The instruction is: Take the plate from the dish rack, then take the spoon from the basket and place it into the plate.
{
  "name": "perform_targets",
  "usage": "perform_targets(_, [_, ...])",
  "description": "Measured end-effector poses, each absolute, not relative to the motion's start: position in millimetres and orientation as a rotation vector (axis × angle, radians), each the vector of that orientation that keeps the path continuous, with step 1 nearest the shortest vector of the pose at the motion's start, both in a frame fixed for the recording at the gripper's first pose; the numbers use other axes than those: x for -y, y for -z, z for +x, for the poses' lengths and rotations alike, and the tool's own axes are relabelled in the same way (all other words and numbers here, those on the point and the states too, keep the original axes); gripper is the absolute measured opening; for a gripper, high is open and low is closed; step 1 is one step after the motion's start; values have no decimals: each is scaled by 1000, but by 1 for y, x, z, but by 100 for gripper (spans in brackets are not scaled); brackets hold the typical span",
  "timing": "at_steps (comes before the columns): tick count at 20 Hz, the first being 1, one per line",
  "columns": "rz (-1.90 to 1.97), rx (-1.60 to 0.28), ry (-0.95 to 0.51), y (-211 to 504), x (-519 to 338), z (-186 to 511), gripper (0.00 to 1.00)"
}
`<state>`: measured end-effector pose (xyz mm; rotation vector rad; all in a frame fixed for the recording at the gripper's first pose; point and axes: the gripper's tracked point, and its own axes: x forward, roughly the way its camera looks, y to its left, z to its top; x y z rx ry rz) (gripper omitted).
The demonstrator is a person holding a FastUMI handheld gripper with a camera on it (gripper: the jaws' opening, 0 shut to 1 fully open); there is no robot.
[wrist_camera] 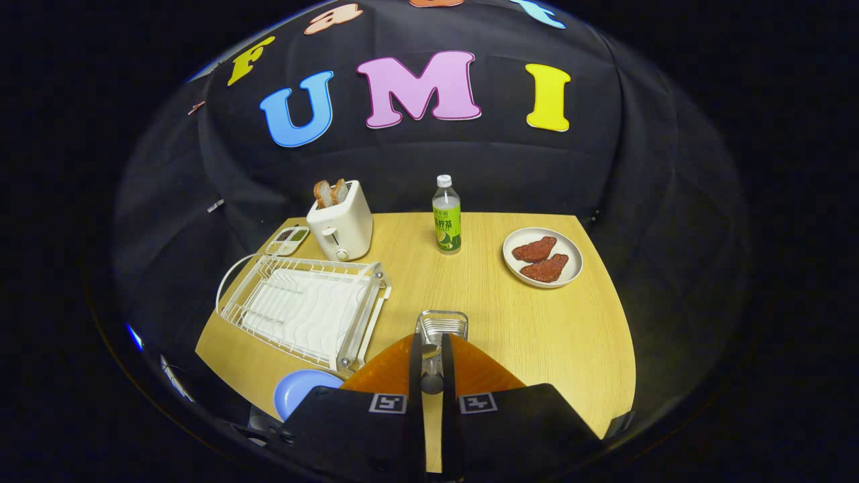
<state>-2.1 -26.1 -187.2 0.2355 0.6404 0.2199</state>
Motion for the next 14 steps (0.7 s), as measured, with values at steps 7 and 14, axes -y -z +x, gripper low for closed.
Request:
perform_targets(7, [271, -561, -263, 130, 12, -26, 13])
perform_targets(14, [277, -589, -402, 123, -50, -77, 13])
